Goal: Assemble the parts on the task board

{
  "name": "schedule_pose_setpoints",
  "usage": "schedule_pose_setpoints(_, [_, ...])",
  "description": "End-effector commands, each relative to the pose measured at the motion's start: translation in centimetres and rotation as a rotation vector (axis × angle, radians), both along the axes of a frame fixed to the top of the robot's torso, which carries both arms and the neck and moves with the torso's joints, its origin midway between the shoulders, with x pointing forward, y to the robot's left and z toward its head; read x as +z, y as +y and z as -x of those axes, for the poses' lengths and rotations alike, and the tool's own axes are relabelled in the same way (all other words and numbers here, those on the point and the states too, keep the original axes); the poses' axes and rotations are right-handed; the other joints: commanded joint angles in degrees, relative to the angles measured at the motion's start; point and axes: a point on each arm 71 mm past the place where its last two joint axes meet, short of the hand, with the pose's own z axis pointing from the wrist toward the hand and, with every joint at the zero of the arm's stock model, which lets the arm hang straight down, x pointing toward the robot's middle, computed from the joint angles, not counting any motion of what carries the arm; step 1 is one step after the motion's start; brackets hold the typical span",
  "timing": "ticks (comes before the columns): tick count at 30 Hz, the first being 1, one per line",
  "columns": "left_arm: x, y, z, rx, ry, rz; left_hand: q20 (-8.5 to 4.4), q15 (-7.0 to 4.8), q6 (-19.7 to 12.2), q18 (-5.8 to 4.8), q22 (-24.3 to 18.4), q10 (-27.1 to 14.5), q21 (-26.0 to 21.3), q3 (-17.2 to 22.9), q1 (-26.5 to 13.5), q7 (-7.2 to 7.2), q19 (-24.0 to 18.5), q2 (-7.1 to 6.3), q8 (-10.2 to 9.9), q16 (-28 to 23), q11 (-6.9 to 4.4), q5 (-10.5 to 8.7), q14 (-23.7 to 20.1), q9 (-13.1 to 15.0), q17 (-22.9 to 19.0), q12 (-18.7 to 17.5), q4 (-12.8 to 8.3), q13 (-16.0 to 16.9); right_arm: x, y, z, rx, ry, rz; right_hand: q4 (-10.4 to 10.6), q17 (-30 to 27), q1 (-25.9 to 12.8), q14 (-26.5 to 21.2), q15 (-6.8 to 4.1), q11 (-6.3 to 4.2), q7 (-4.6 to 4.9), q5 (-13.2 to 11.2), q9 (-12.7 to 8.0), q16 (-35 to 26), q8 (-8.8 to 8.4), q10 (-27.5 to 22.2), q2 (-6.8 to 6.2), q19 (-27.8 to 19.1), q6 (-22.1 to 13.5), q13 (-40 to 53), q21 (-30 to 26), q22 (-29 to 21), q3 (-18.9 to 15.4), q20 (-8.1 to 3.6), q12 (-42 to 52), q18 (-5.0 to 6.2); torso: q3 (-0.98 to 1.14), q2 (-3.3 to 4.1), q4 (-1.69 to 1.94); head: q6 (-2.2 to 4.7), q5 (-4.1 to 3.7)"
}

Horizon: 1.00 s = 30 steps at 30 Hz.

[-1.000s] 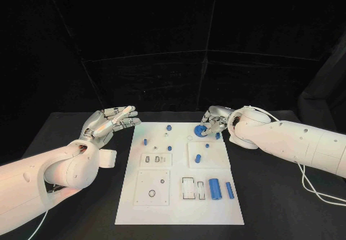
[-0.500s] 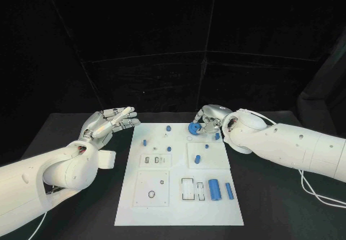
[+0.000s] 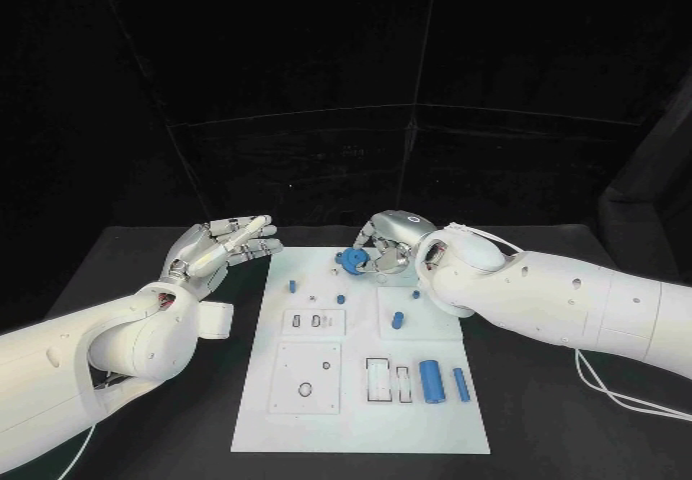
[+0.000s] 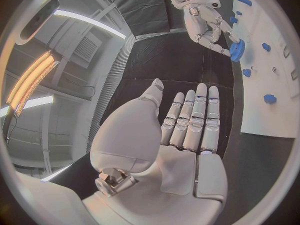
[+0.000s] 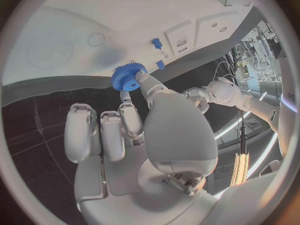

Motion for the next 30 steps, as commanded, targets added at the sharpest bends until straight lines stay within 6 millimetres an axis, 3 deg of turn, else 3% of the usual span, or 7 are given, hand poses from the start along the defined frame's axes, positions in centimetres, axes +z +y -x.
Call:
schedule_pose_setpoints(1, [0.2,-0.2,0.0,-0.011,-0.008,0.002,0.04,0.05,-0.2,0.88,-0.1,0.1,-0.1,0.0,0.6,0.05,0.4,0.18,-0.2,-0.3,-0.06,-0.22,0.3,0.0,-0.1,-0.3,-0.4,0.0,0.1,0.7,-0.4,-0.028,-0.021,0.028,0.5,2.7,-0.7,3.6,0.01,0.34,-0.31,-0.1,0.1,0.1,-0.37,-0.3,-0.03,0.3,0.5,-0.3,0.3,0.1,0.0,0.05,-0.5,-1.17,-0.01,0.06,-0.03,-0.15,0.12])
schedule_pose_setpoints(11, [0.2,-0.3,0.0,-0.012,-0.007,0.002,0.03,0.05,-0.2,0.88,-0.1,0.1,-0.1,0.0,0.6,0.05,0.5,0.23,-0.3,-0.3,-0.06,-0.21,0.4,0.0,-0.1,-0.3,-0.5,0.0,-0.9,3.6,-1.0,-0.021,0.025,0.079,0.5,2.8,-0.9,3.6,0.09,0.46,-0.14,0.2,0.0,0.1,-0.99,-1.2,0.14,0.4,-0.1,-1.5,0.4,0.3,0.5,0.10,-1.9,-1.20,0.08,0.08,-0.08,-0.37,0.39])
schedule_pose_setpoints(22, [0.1,-0.4,0.0,-0.015,-0.004,0.001,0.03,0.05,-0.2,0.88,-0.1,0.1,-0.1,0.0,0.6,0.05,0.5,0.23,-0.3,-0.3,-0.06,-0.21,0.4,0.0,-0.1,-0.3,-0.5,0.0,-1.5,4.4,-1.4,-0.024,0.035,0.101,0.5,2.7,-1.2,3.6,0.21,0.62,0.05,0.1,0.0,0.0,-1.50,-1.5,-0.03,0.4,-0.6,-1.9,0.4,0.3,0.7,0.19,-2.4,-1.21,0.10,0.04,-0.30,-0.63,0.57])
schedule_pose_setpoints(26, [0.1,-0.5,0.0,-0.015,-0.003,0.001,0.03,0.05,-0.2,0.88,-0.1,0.1,-0.1,0.0,0.6,0.05,0.5,0.23,-0.3,-0.3,-0.06,-0.21,0.4,0.0,-0.1,-0.3,-0.5,0.0,-1.7,4.6,-1.4,-0.015,0.044,0.111,0.6,2.9,-1.8,3.6,0.35,0.79,0.22,-0.1,0.0,0.1,-1.98,-1.7,-0.59,0.4,-1.0,-2.1,0.5,0.5,0.4,0.31,-2.7,-1.24,0.13,0.08,-0.23,-0.68,0.56])
schedule_pose_setpoints(30, [0.1,-0.5,-0.1,-0.015,-0.002,0.001,0.03,0.05,-0.2,0.88,-0.1,0.1,-0.1,0.0,0.6,0.05,0.5,0.23,-0.3,-0.3,-0.06,-0.21,0.4,0.0,-0.1,-0.3,-0.5,0.0,-1.7,4.8,-1.4,-0.013,0.044,0.122,1.4,3.2,-3.9,3.7,0.79,1.32,0.69,-0.4,-0.1,0.1,-3.67,-2.3,-2.69,0.4,-3.7,-2.7,0.5,0.6,-1.8,0.69,-3.5,-1.28,0.13,0.07,-0.22,-0.32,0.38])
